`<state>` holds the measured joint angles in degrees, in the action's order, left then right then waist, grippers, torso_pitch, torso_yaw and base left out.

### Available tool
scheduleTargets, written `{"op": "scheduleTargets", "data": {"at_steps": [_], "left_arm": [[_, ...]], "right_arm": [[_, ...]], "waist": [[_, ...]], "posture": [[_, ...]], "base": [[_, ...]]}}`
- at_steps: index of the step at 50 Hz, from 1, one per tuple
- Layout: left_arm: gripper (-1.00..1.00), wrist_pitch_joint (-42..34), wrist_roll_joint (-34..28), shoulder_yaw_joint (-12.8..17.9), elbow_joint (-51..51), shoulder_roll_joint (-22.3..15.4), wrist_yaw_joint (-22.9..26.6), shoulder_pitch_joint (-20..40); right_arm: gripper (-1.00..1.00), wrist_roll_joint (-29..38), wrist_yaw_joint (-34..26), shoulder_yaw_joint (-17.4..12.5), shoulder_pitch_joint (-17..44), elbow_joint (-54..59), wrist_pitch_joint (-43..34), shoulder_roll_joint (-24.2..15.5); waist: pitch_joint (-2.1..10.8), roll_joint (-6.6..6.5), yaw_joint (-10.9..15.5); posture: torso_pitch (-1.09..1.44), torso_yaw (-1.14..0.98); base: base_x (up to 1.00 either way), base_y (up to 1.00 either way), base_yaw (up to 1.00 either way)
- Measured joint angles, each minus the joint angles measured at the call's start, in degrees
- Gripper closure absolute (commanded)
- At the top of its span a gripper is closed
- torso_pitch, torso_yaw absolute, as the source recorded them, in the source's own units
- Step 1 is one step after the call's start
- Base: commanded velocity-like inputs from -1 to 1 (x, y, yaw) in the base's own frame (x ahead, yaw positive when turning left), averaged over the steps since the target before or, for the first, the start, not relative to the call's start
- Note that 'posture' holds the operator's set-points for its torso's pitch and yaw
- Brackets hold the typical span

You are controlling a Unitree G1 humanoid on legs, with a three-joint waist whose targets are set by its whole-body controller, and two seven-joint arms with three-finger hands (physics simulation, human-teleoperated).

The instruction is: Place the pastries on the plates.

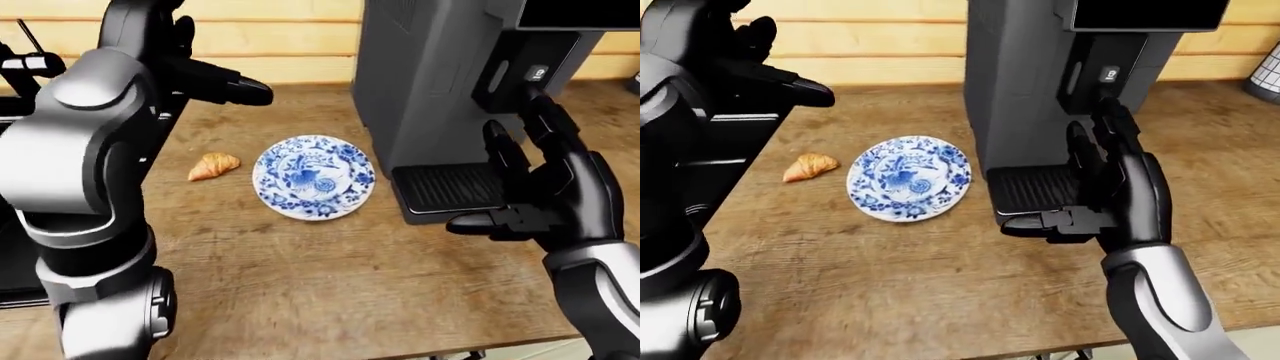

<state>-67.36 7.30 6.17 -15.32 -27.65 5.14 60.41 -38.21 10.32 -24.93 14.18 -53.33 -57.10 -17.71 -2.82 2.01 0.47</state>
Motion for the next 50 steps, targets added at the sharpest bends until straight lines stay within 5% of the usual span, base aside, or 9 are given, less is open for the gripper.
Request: {"op": "scheduleTargets", "data": {"at_steps": [5,17,22,31,38,50], "left_arm": [[-1.0,13.0,-11.2,-2.4,7.7,0.6,8.4,-2.5],[-1.0,39.5,-31.6,-1.6,27.3,3.8,21.4,-1.1],[-1.0,50.2,-35.3,-1.4,42.6,4.6,19.3,3.9],[-1.0,67.0,-40.4,-3.0,73.0,4.6,6.3,14.3],[-1.0,71.6,-45.6,-4.4,80.1,2.8,4.4,17.7],[-1.0,73.3,-52.1,-4.6,84.1,2.7,5.2,14.6]], "right_arm": [[-1.0,0.7,-0.5,-0.1,-0.9,0.8,0.8,0.3],[-1.0,3.8,-3.0,1.1,-2.5,1.8,3.3,1.8],[-1.0,5.2,-3.8,2.0,-2.5,2.4,3.9,2.3],[-1.0,9.9,-6.8,3.9,-3.9,6.0,7.3,4.0],[-1.0,13.1,-8.6,5.5,-4.5,8.1,9.7,5.4],[-1.0,15.9,-10.1,6.7,-4.9,9.7,11.6,6.9]], "waist": [[-0.36,0.31,0.1],[-0.09,0.6,0.4],[0.28,0.49,0.5],[0.46,0.44,0.2],[1.08,-0.09,-0.1],[1.43,-0.38,-0.1]], "posture": [[0.0,0.0],[0.0,0.0],[0.0,0.0],[0.0,0.0],[0.0,0.0],[0.0,0.0]], "base": [[0.0,0.0,0.0],[0.0,0.0,0.0],[0.0,0.0,0.0],[0.0,0.0,0.0],[0.0,0.0,0.0],[0.0,0.0,0.0]]}}
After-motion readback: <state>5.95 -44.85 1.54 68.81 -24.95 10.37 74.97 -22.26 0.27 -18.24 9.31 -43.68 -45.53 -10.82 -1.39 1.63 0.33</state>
